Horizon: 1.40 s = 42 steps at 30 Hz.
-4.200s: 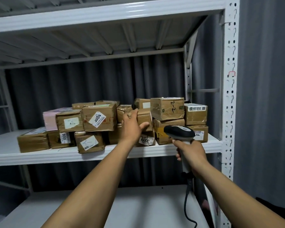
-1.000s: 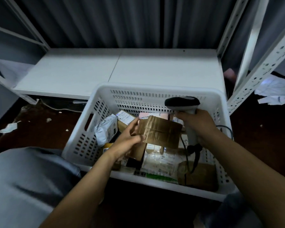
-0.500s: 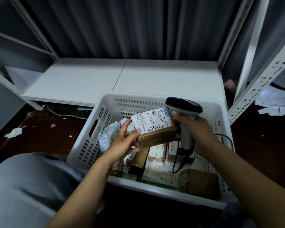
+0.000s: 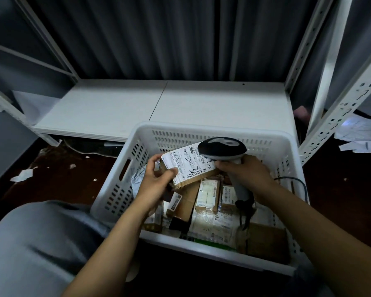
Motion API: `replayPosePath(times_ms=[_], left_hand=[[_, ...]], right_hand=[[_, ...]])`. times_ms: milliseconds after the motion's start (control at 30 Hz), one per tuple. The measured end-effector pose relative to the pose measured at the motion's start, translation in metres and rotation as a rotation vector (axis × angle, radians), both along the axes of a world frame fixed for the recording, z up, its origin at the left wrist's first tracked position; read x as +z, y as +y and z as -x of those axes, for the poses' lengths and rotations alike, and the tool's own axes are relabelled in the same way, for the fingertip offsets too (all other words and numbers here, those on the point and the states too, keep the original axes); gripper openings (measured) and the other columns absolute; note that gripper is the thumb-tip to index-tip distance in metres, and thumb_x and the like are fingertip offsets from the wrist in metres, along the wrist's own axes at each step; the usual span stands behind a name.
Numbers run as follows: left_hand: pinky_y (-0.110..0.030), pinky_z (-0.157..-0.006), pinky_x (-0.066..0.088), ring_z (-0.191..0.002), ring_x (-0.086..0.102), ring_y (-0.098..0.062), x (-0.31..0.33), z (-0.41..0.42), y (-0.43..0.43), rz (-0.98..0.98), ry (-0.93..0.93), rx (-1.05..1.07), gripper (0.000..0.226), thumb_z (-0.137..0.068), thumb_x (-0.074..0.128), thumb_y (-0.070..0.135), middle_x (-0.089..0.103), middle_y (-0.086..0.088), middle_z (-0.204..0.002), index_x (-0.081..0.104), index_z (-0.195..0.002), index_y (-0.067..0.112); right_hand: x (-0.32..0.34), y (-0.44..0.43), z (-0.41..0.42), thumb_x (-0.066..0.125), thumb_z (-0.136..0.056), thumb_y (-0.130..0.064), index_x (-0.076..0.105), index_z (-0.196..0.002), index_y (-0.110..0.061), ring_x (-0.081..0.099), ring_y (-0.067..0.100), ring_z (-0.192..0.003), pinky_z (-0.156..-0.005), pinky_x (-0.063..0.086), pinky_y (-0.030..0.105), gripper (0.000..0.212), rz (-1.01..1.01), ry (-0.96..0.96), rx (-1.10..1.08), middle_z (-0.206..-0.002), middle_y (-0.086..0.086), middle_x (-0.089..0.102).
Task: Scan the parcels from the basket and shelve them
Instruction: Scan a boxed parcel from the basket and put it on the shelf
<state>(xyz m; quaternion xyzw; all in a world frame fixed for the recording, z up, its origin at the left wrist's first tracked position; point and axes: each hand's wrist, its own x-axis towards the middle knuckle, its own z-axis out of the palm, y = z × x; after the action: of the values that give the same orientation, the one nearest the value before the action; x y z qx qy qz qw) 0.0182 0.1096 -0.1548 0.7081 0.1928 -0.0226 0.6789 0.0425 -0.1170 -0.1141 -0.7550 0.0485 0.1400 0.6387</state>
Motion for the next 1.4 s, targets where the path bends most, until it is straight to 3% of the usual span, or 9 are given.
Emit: replayPosePath(times_ms=[133,200,333,400,700,867,1067,1200,1400], left_hand=[[-0.048,-0.083,0.057,-0.097,0.068,-0.027,-0.003,-0.007,0.015,-0.111,-0.020,0.081,0.050,-0.084,0.069,0.006,0.067,-0.005,-0.112,0.043,-0.114,0.037],[-0.052,-0.087,0.055,-0.103,0.066,-0.026,-0.003,-0.009,0.024,-0.155,-0.048,0.117,0.054,-0.082,0.072,0.007,0.065,-0.001,-0.112,0.041,-0.117,0.036],[-0.042,-0.086,0.056,-0.099,0.062,-0.016,-0.003,-0.012,0.036,-0.195,-0.093,0.129,0.057,-0.083,0.070,0.003,0.060,0.007,-0.105,0.036,-0.121,0.029],[-0.044,-0.087,0.056,-0.099,0.063,-0.014,-0.006,-0.014,0.041,-0.193,-0.099,0.132,0.058,-0.083,0.070,0.003,0.061,0.004,-0.107,0.036,-0.122,0.029],[-0.052,-0.086,0.056,-0.104,0.064,-0.019,-0.012,-0.018,0.048,-0.168,-0.101,0.126,0.057,-0.084,0.069,0.004,0.061,0.004,-0.112,0.036,-0.120,0.035],[-0.054,-0.088,0.054,-0.105,0.063,-0.020,-0.012,-0.018,0.048,-0.219,-0.090,0.107,0.059,-0.082,0.073,0.012,0.061,0.009,-0.111,0.038,-0.113,0.048],[-0.052,-0.085,0.056,-0.103,0.064,-0.019,-0.006,-0.020,0.046,-0.156,-0.104,0.127,0.055,-0.083,0.073,0.012,0.061,0.009,-0.109,0.038,-0.117,0.038],[-0.047,-0.081,0.058,-0.094,0.064,-0.013,0.009,-0.018,0.042,-0.102,-0.116,0.179,0.047,-0.087,0.069,0.017,0.057,0.012,-0.107,0.038,-0.119,0.029],[-0.029,-0.058,0.052,-0.089,0.061,-0.013,0.057,-0.011,0.038,-0.005,-0.115,0.199,0.036,-0.093,0.059,0.034,0.057,0.004,-0.105,0.038,-0.122,0.025]], right_hand=[[0.004,-0.003,-0.003,0.074,-0.085,-0.019,0.064,-0.074,-0.018,0.065,0.010,-0.050,-0.051,0.052,0.023,0.015,0.061,-0.021,0.058,-0.058,0.000,0.067],[0.007,-0.005,-0.005,0.073,-0.085,-0.019,0.062,-0.071,-0.014,0.061,0.012,-0.044,-0.048,0.048,0.023,0.018,0.127,-0.027,0.100,-0.050,-0.001,0.063],[0.016,-0.009,-0.006,0.072,-0.084,-0.022,0.064,-0.071,-0.007,0.058,0.015,-0.044,-0.047,0.047,0.027,0.021,0.236,-0.051,0.177,-0.049,0.002,0.061],[0.019,-0.009,-0.006,0.072,-0.083,-0.023,0.063,-0.069,-0.007,0.058,0.018,-0.046,-0.051,0.048,0.029,0.023,0.273,-0.060,0.210,-0.051,0.006,0.062],[0.022,-0.011,-0.010,0.072,-0.084,-0.023,0.059,-0.061,-0.011,0.055,0.013,-0.041,-0.049,0.046,0.026,0.029,0.295,-0.063,0.187,-0.045,0.001,0.059],[0.023,-0.010,-0.014,0.072,-0.084,-0.024,0.059,-0.063,-0.011,0.055,0.013,-0.040,-0.047,0.044,0.024,0.028,0.298,-0.056,0.185,-0.044,0.000,0.059],[0.027,-0.003,-0.015,0.072,-0.086,-0.019,0.059,-0.066,-0.010,0.054,0.010,-0.039,-0.041,0.044,0.020,0.025,0.211,-0.040,0.172,-0.044,-0.001,0.058],[0.033,0.006,-0.012,0.072,-0.085,-0.021,0.062,-0.069,-0.013,0.059,0.013,-0.044,-0.047,0.047,0.026,0.020,0.198,-0.080,0.144,-0.049,-0.002,0.062],[0.047,0.030,-0.003,0.070,-0.086,-0.016,0.069,-0.082,-0.011,0.060,0.017,-0.049,-0.056,0.051,0.032,0.006,0.036,-0.112,-0.065,-0.055,0.009,0.065]])
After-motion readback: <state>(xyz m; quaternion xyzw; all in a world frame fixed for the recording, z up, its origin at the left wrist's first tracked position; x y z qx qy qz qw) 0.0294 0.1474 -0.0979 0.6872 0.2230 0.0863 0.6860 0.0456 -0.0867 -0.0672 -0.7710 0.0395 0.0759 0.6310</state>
